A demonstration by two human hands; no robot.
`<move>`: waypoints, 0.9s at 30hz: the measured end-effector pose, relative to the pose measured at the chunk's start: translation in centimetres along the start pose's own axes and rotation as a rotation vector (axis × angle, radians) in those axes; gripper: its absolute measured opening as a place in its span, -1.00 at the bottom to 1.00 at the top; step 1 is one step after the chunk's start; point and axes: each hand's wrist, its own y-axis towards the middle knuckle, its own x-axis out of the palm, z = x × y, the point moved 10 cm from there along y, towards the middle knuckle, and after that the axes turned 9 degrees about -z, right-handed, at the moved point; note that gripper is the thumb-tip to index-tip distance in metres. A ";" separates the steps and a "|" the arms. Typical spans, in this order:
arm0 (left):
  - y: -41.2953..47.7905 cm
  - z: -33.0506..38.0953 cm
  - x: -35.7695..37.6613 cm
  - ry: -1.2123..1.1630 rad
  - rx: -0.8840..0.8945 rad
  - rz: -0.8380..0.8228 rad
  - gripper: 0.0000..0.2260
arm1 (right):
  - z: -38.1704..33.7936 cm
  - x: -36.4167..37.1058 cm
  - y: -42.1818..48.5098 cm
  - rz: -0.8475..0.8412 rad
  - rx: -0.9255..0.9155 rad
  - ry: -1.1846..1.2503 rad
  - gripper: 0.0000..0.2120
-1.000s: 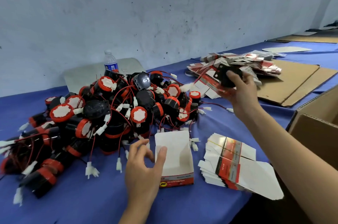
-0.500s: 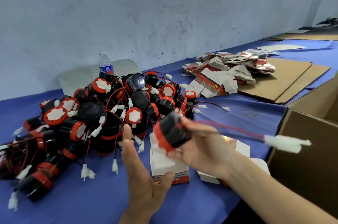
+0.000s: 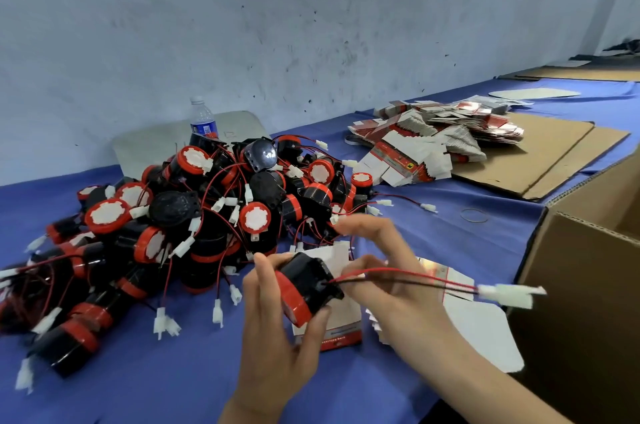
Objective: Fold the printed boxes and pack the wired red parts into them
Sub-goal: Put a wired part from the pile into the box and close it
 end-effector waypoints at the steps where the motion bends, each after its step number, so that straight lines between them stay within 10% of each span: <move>1: 0.1 0.0 0.0 0.023 -0.007 -0.003 -0.31 | -1.2 -0.7 -0.6 0.060 -0.099 0.006 -0.60; 7: 0.2 -0.2 -0.1 0.070 -0.059 0.006 -0.25 | -3.9 -0.2 -2.0 0.162 -0.352 -0.680 -0.61; 14: -0.2 0.6 0.7 0.108 -0.011 -0.049 -0.31 | -0.4 0.5 -1.2 0.110 -0.222 -0.778 -0.32; 20: -0.1 0.2 1.6 0.133 -0.025 -0.064 -0.14 | -0.3 -1.2 -1.0 0.306 -0.214 -0.766 -0.52; 27: -3.0 -7.7 5.6 -0.291 -0.536 -0.243 0.20 | 2.8 -2.3 0.6 0.225 -0.043 -0.549 -0.56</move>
